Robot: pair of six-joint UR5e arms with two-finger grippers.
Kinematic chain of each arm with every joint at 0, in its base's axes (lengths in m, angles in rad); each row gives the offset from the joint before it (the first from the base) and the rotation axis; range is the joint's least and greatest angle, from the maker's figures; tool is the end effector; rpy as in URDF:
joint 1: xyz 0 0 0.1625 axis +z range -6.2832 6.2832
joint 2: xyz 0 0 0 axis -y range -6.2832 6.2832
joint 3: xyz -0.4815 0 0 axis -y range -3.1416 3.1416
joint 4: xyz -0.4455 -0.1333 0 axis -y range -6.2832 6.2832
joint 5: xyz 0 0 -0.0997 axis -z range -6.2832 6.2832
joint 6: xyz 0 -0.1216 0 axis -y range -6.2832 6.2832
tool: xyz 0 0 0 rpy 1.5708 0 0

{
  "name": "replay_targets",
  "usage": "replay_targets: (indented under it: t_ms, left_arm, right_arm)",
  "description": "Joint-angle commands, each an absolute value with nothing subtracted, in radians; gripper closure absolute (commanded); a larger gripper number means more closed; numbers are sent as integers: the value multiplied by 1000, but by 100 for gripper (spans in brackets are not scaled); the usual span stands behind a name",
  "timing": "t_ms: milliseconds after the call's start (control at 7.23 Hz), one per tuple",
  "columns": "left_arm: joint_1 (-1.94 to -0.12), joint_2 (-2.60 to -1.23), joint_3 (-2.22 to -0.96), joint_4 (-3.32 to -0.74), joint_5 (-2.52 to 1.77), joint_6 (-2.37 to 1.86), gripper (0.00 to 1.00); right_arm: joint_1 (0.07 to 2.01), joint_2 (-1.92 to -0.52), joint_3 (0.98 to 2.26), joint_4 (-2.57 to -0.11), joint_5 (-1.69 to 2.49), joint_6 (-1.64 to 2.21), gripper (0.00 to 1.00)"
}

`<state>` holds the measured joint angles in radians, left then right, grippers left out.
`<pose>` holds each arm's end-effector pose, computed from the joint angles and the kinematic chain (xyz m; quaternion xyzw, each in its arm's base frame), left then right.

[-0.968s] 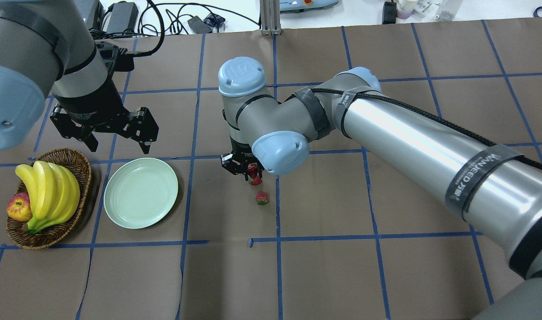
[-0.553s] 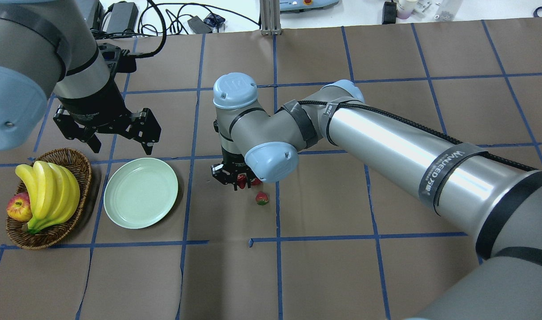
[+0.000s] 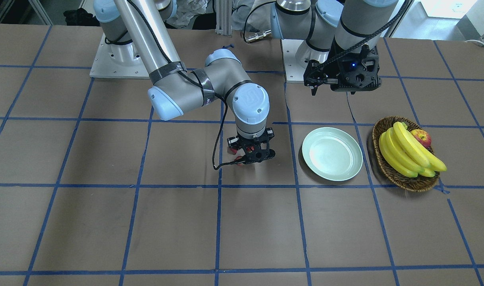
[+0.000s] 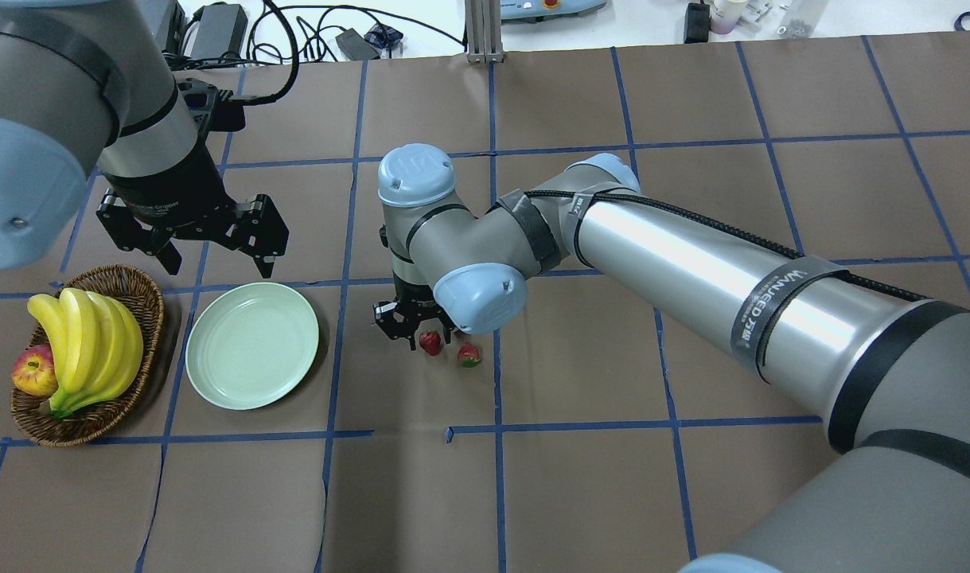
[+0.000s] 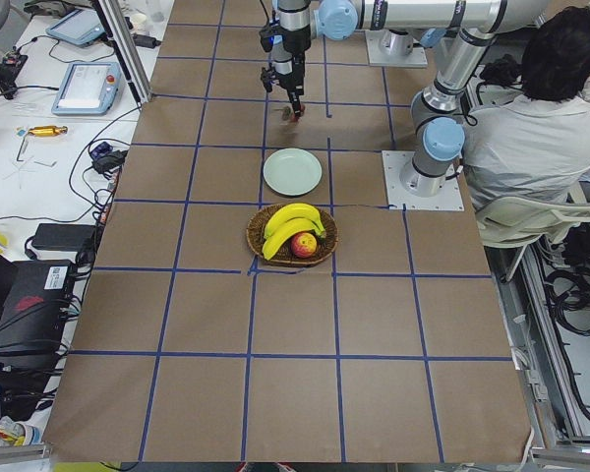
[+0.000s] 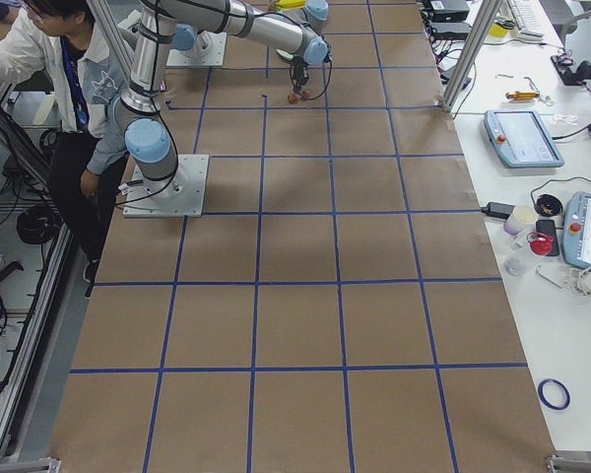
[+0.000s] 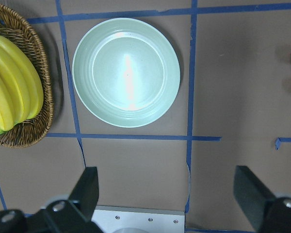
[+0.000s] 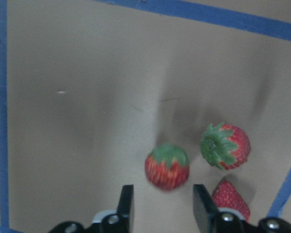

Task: Collect all strawberries into plate
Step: 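Carry the last strawberry beside the other two and release it, then raise the right gripper away while the left gripper moves toward the strawberries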

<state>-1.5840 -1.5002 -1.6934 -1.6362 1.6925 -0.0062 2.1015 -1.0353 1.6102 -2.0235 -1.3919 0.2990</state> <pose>-0.1251 -0.4942 0.4881 0.0071 0.9964 0.0580 0.0613 0.4899 -0.5287 0.2034 -0.1095 0.9881 0.0916 0.0571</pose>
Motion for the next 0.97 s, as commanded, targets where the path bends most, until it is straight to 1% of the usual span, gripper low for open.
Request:
replay_targets:
  t_ms: [0,138,276,553,691,829]
  left_arm:
    - [-1585,-1500,-1692,-1635,1693,-6,0]
    - [-1586,-1502,-1692,-1635,1692,-6,0]
    - [-1589,-1509,-1689,-1635,1692,-6,0]
    - [-1594,-1525,-1689,-1632,1687,-20,0]
    - [-1595,-1534,-1690,-1628,1690,-28,0]
    - [-1595,-1540,-1692,-1626,1689,-67,0]
  right_arm:
    - [2100,-1046,1606,-2010,-1391,299,0]
    - [2091,-1086,1606,-2006,-1396,298,0]
    - [2062,-1135,1603,-1946,-1410,273,0]
    - [1923,-1254,1603,-1730,-1474,110,0]
    - [1852,-1303,1601,-1700,-1539,66,0]
    - [1791,-1345,1600,-1590,-1608,5,0]
